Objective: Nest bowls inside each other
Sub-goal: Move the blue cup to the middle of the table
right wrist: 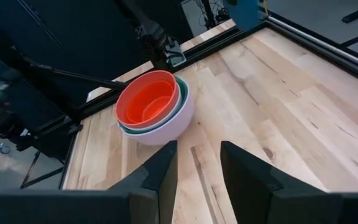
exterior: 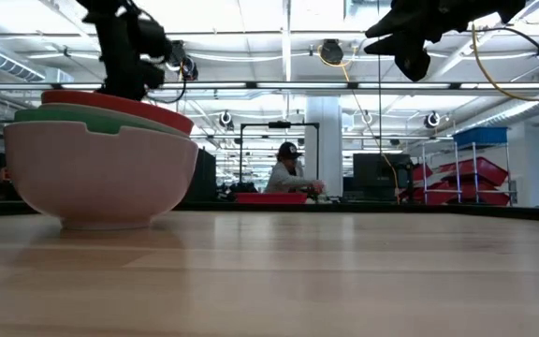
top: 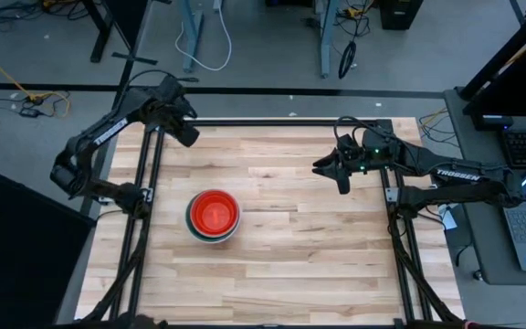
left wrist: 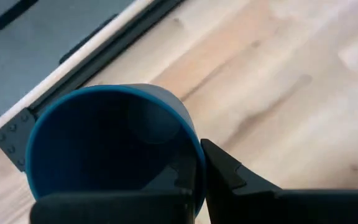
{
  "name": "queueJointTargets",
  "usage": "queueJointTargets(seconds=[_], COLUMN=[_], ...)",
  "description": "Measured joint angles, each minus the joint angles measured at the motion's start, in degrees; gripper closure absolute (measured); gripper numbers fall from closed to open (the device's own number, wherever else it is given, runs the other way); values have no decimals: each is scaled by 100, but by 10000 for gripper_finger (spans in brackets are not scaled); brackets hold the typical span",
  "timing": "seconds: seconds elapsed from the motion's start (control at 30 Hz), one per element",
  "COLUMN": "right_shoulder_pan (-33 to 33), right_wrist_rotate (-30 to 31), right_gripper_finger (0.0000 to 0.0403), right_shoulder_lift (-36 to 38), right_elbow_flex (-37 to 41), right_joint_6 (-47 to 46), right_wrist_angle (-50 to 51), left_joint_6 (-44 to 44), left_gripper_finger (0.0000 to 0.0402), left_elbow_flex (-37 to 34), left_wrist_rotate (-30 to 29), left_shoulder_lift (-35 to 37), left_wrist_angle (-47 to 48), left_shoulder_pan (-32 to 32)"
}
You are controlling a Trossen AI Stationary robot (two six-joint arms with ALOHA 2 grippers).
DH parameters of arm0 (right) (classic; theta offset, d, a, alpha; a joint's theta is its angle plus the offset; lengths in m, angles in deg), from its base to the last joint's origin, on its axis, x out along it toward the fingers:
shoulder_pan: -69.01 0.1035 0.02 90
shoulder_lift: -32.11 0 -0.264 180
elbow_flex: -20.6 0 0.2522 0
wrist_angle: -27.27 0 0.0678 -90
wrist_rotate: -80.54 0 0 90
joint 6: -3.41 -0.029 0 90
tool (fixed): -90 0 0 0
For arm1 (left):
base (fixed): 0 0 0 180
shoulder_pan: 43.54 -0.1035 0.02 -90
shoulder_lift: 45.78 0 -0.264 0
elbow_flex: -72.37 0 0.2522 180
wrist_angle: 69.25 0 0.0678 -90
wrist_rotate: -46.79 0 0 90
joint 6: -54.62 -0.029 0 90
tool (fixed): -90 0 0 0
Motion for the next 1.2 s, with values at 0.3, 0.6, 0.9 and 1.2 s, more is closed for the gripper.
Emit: queueJointTargets(seconds=[0.3, 0.6, 0.9, 1.2], right_shoulder_pan=[0, 0, 0, 0], right_wrist_rotate=[42, 41, 39, 38], right_gripper_finger=[296, 296, 296, 296], right_shoulder_lift=[-2, -16, -179, -383], right_elbow_flex=[0, 0, 0, 0], right_joint_6=[-33, -114, -1, 34], right_wrist_angle=[-60, -192, -254, -465], left_joint_6=[-121, 74, 266, 525], left_gripper_finger=[401, 401, 401, 401], left_elbow_flex=[767, 1488, 1926, 2225], left_wrist_rotate=[271, 429, 473, 493], left_shoulder_lift=[233, 231, 200, 149], left_wrist_angle=[590, 706, 451, 66], left_shoulder_pan=[846, 1722, 2423, 3066])
